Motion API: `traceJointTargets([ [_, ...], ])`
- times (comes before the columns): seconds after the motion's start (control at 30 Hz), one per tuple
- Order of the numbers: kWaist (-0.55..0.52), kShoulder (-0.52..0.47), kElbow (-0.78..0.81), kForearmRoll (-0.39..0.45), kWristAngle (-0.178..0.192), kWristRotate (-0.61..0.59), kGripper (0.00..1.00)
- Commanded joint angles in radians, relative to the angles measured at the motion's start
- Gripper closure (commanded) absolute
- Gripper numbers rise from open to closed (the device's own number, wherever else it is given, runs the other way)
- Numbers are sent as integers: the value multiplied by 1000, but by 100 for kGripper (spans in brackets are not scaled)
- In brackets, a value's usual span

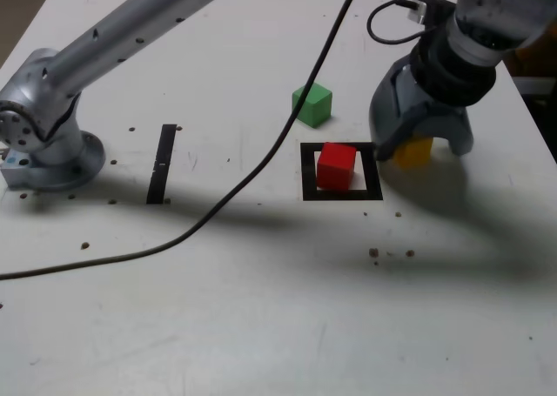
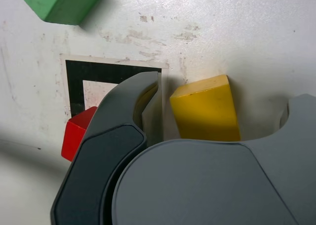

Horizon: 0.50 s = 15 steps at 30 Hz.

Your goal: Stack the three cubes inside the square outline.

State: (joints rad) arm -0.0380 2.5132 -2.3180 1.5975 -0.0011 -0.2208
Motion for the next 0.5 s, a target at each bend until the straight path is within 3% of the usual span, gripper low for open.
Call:
traceJointTargets([
  [0.0, 5, 8, -8, 13, 6, 0, 31],
  [0.23, 7, 20, -27, 23, 24, -11, 72],
  [0.3, 7, 22, -29, 23, 23, -12, 76],
  [0.47, 7, 24, -29, 25, 15, -12, 77],
])
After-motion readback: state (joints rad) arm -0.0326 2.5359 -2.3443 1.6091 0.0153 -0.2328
